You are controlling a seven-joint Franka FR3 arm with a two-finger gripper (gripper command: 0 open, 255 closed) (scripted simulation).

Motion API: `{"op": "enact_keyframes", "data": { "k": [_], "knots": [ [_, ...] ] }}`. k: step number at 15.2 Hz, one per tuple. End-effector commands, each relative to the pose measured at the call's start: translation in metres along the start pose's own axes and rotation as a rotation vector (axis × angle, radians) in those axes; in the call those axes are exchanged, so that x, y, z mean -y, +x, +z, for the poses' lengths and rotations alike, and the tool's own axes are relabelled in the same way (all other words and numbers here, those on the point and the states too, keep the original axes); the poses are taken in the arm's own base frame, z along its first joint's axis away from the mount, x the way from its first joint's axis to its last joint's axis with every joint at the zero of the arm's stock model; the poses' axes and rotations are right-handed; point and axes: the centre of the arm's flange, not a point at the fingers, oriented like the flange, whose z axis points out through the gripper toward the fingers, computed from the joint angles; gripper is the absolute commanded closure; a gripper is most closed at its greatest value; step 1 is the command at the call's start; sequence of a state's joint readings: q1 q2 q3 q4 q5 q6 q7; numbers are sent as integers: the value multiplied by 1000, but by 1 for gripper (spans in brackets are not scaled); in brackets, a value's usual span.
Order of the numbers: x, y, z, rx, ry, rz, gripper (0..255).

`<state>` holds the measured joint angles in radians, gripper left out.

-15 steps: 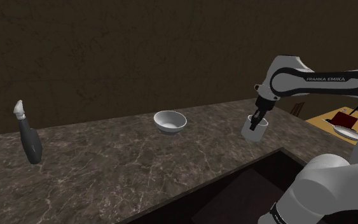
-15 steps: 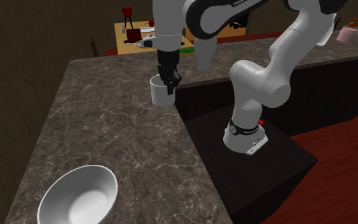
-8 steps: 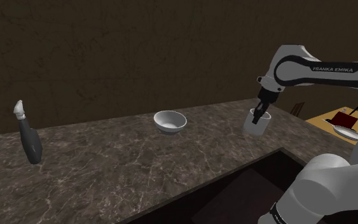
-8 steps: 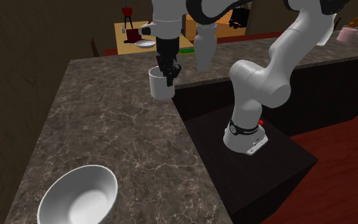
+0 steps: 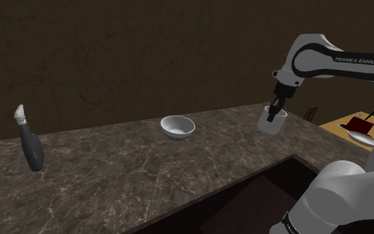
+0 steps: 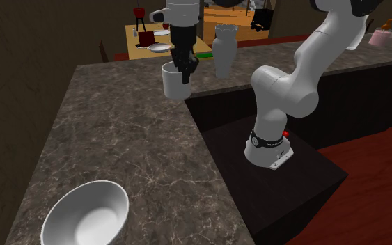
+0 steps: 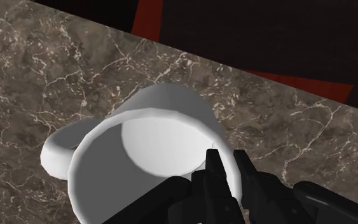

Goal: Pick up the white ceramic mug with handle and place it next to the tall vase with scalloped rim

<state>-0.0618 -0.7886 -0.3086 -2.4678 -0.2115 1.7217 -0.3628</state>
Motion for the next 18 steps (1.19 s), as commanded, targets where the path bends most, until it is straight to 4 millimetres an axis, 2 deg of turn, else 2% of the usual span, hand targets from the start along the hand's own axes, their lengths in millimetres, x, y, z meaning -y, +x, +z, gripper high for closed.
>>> {"op": "enact_keyframes", "data": {
  "k": [1,18],
  "knots": [
    [-1,0,-11,0,0,0,255],
    [-1,2,-101,0,0,0,255]
  ]
}}
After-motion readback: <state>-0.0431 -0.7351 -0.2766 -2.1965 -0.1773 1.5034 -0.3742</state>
